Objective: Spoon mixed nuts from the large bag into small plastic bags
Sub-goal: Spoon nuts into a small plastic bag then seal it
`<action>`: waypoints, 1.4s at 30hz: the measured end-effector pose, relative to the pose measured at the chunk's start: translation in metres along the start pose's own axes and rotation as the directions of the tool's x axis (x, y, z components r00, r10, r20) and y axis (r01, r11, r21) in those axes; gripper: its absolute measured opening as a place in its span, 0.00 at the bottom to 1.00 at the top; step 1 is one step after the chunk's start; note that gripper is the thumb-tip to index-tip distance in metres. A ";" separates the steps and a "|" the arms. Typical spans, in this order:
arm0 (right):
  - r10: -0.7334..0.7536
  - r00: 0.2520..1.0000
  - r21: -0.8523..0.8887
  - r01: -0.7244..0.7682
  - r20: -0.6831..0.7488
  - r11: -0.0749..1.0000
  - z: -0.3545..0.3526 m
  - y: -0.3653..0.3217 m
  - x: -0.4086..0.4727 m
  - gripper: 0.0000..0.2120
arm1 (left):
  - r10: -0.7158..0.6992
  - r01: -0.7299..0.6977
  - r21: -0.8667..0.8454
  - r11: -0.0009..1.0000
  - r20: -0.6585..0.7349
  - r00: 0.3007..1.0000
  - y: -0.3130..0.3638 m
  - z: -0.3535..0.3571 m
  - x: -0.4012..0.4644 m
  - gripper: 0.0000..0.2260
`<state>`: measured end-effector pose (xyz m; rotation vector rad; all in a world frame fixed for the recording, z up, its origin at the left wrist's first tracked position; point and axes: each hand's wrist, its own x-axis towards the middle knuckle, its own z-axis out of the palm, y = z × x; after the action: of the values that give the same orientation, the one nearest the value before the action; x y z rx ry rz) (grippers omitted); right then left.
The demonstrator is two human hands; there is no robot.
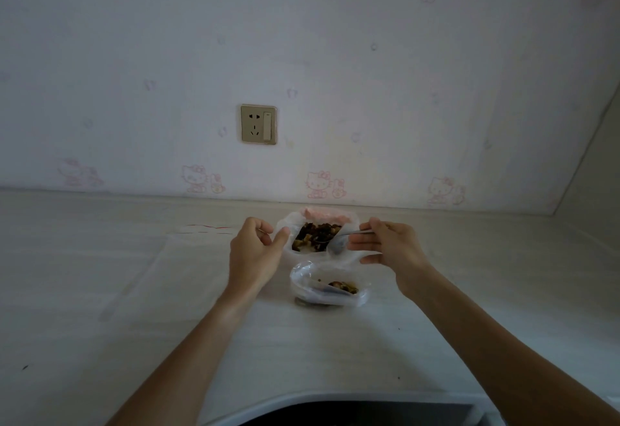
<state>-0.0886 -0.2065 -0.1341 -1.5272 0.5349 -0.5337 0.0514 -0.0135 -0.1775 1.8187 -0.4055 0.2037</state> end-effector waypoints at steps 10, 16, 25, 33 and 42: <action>-0.080 0.993 0.082 0.073 0.090 0.994 -0.030 -0.020 -0.031 0.17 | 0.127 -0.215 0.189 0.958 0.392 0.911 0.012 -0.016 -0.007 0.18; -0.107 0.985 0.022 0.105 0.133 0.994 -0.039 -0.010 -0.043 0.18 | 0.110 -0.209 0.158 0.965 0.479 0.871 0.011 -0.015 -0.008 0.08; -0.429 0.860 -0.314 0.502 0.276 0.806 -0.024 0.005 -0.049 0.14 | 0.167 -0.174 -0.044 0.984 0.573 0.803 0.013 -0.015 -0.007 0.06; -0.568 0.632 -0.501 0.771 0.527 0.393 -0.023 0.006 -0.063 0.19 | 0.090 -0.012 -0.130 0.991 0.615 0.783 0.010 -0.015 -0.006 0.07; -0.548 0.803 -0.158 0.587 0.232 0.794 -0.021 0.008 -0.055 0.16 | 0.121 -0.132 -0.020 0.991 0.545 0.830 0.006 -0.016 -0.002 0.06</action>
<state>-0.1444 -0.1886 -0.1419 -1.9421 -0.0280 -0.8124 0.0484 0.0005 -0.1680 1.8516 -0.9314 -0.2356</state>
